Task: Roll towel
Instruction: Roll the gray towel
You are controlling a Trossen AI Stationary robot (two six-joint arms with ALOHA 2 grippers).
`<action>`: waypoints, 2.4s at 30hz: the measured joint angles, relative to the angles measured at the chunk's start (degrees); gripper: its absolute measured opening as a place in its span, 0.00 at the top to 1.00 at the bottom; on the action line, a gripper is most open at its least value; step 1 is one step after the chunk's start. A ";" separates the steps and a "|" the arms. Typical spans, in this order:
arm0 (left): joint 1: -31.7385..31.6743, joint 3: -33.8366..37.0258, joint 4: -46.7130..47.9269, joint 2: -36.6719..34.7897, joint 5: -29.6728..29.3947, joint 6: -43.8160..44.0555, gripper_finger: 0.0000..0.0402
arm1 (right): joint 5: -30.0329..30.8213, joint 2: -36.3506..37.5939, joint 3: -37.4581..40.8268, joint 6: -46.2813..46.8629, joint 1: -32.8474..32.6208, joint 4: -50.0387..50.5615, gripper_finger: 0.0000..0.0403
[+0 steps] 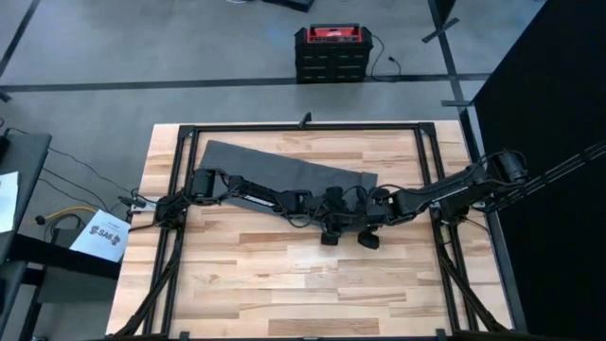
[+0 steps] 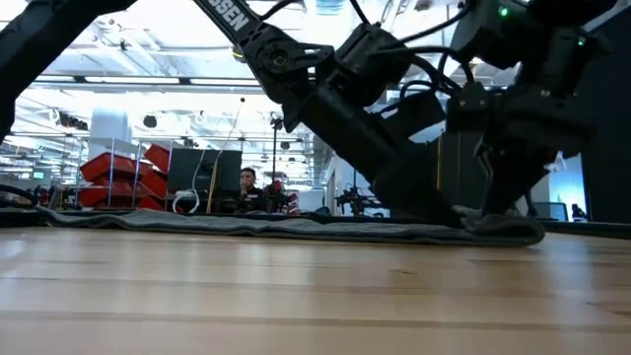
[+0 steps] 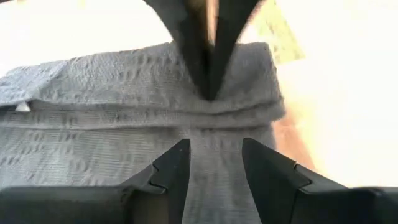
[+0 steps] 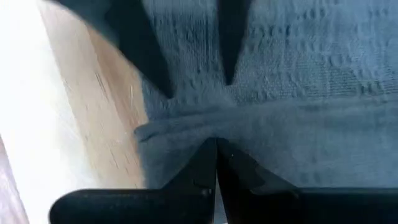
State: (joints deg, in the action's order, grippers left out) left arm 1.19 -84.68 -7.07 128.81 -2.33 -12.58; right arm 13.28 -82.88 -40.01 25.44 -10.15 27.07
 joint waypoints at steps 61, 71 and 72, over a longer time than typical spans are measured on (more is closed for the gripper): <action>0.05 -0.42 -14.40 7.19 3.23 5.57 0.67 | -2.58 -2.90 -0.46 -19.57 36.22 -0.17 1.00; 0.03 -0.37 -14.42 7.21 3.21 5.66 0.67 | -0.74 3.36 -0.46 -20.99 35.31 -0.04 1.00; 0.03 -0.37 -14.42 7.21 3.21 5.68 0.67 | -0.74 5.28 -0.46 -20.97 35.28 0.98 1.00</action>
State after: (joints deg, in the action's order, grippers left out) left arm 1.21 -85.06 -21.50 136.03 0.89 -6.90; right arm 12.53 -77.59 -40.47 4.47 25.12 28.04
